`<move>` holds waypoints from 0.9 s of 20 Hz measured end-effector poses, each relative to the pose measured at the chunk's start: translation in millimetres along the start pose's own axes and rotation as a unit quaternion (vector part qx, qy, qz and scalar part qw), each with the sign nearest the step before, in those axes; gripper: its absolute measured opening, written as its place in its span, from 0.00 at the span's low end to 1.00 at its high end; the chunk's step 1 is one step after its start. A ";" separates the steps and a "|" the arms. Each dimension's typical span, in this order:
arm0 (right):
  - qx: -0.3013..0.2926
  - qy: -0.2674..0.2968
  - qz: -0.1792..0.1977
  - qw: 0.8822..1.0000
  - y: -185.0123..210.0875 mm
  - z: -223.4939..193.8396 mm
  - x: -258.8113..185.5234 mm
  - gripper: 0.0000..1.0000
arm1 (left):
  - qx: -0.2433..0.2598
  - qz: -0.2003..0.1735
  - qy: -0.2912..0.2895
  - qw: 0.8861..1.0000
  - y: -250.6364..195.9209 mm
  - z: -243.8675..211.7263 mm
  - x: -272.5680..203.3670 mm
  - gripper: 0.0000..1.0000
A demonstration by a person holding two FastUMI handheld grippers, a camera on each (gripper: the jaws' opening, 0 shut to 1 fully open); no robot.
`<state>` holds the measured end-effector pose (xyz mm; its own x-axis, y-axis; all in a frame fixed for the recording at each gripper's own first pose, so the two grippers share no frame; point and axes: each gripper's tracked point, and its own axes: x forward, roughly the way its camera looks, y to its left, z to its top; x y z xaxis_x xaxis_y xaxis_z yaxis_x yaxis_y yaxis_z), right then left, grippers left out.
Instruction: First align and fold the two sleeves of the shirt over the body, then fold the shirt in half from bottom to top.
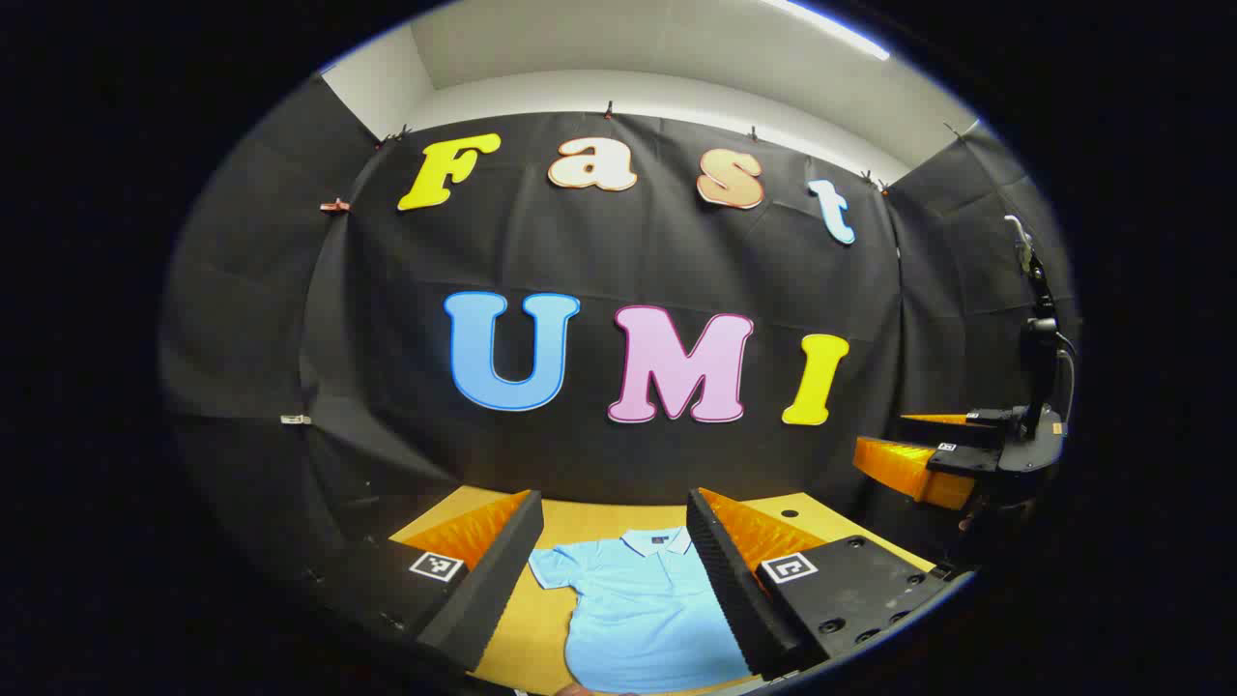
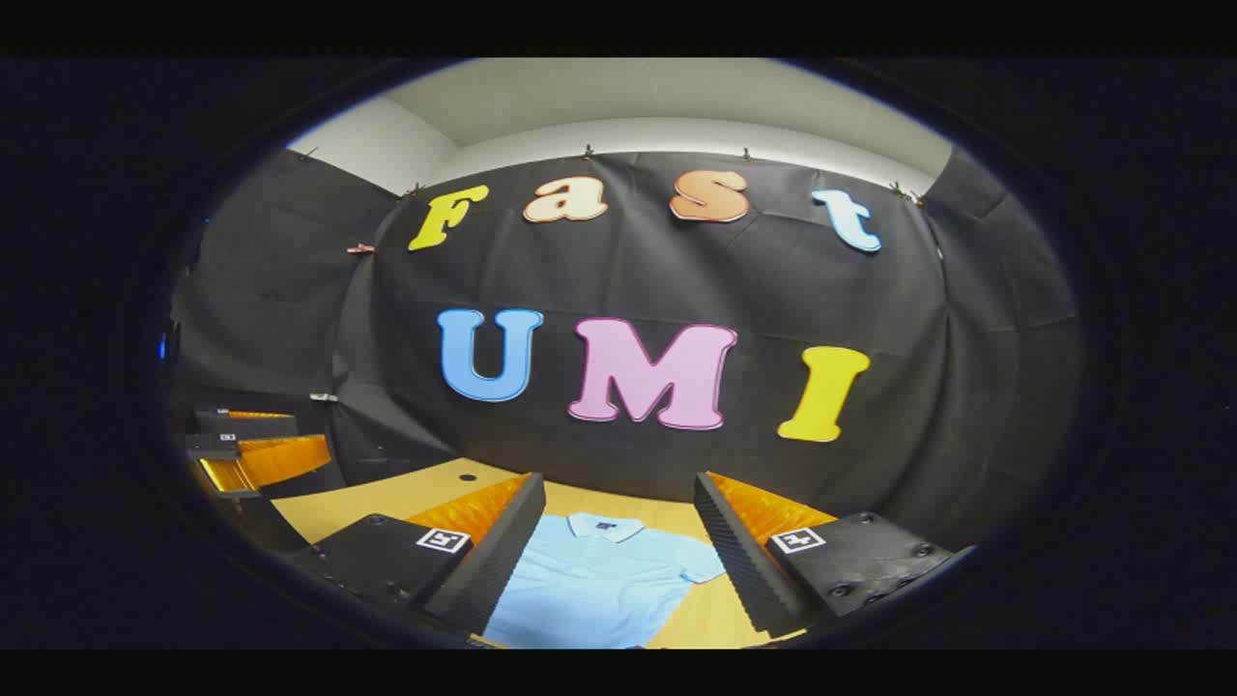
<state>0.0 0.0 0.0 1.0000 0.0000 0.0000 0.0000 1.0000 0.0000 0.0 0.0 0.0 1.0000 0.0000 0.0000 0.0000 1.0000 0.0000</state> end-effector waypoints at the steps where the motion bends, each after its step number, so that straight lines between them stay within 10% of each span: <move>1: 0.003 -0.002 0.006 1.000 3.0 5.4 3.8 0.97 | -0.011 -0.003 -0.001 1.000 0.1 4.7 -1.8 0.96; 11: 0.001 0.012 0.061 0.998 39.5 -4.9 25.5 0.97 | -0.012 0.083 -0.016 0.996 45.3 18.0 -17.9 0.96; 18: -0.009 0.019 0.028 0.999 13.6 -7.6 22.4 0.96 | -0.011 0.070 -0.025 0.997 47.2 24.7 -10.6 0.96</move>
<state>22.4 13.6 -7.6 0.9977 0.0549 -0.0391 -0.0556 0.9983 -0.0171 -10.6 47.2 24.7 0.9889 0.1401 0.0490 -0.1390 0.9900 -0.0253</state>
